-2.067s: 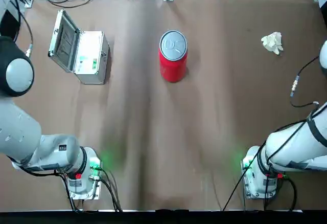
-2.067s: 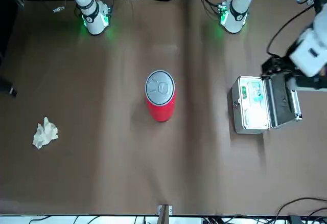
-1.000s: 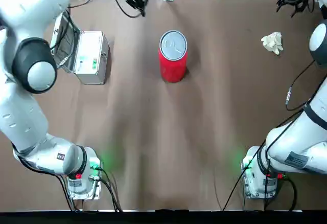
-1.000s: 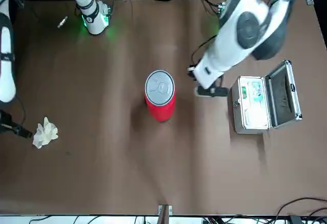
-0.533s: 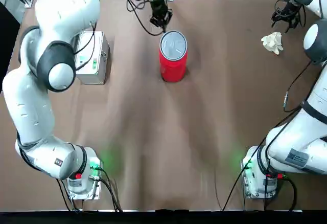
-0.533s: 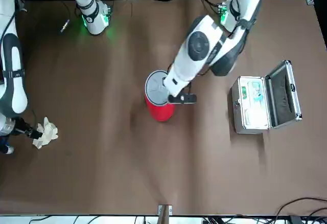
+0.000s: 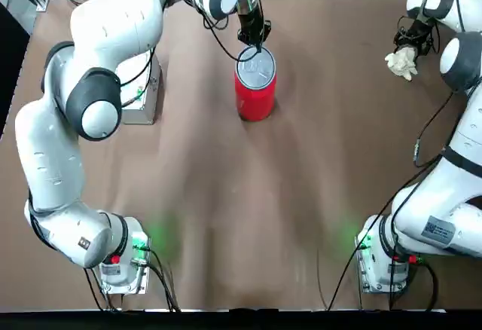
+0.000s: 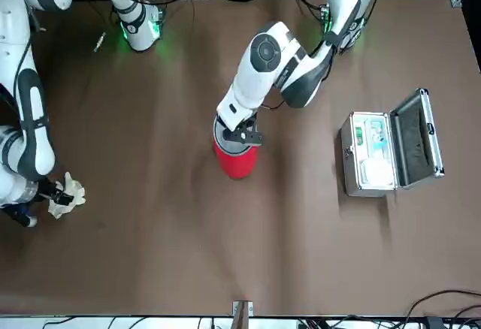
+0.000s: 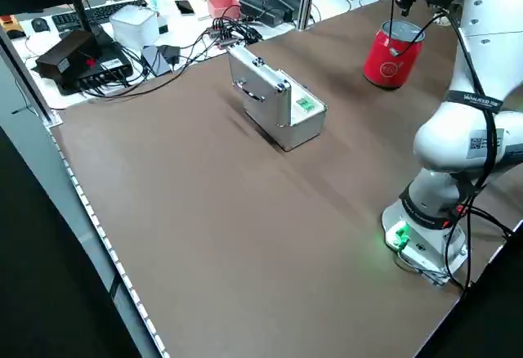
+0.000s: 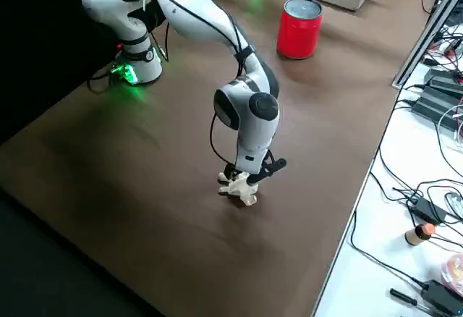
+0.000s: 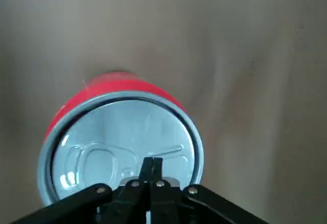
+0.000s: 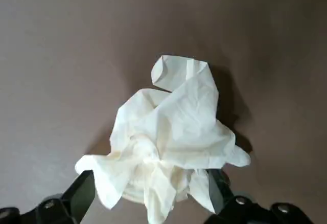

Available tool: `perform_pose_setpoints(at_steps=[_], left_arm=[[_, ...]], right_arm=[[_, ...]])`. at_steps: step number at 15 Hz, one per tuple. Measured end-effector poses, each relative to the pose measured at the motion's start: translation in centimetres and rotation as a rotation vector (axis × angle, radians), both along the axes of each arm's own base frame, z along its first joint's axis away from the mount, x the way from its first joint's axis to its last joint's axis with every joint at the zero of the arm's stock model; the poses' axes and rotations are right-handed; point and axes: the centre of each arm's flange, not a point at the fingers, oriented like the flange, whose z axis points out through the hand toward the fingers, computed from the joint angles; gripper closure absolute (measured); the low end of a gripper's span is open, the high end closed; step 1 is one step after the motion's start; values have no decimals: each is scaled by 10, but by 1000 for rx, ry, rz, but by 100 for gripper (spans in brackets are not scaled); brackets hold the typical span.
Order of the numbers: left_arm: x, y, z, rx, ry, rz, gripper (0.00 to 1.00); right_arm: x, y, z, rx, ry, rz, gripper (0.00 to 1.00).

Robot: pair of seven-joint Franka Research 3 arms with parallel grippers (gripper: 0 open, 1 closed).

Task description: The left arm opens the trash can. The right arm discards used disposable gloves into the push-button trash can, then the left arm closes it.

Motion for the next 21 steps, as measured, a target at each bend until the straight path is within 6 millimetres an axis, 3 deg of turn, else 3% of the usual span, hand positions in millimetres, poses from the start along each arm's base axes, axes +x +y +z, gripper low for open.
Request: perform_pose_setpoints(at_steps=[4,13,16,18,20,21], left_arm=[[-13,-18,-24,31,-8,-26,99],[-19,-28,-40,59,-22,-36,99],[-21,-31,-41,68,-29,-40,99],[-21,-30,-42,70,-32,-40,99],[-21,-31,-42,72,-35,-41,99],[-21,-31,-42,73,-35,-42,99]], right_arm=[[-1,-4,-29,-11,-6,-2,2],[-1,-12,-44,-29,-37,-10,8],[-1,-14,-42,-31,-41,-16,17],[2,-14,-40,-32,-48,-25,35],[1,-15,-39,-33,-49,-29,40],[1,-17,-38,-37,-49,-31,49]])
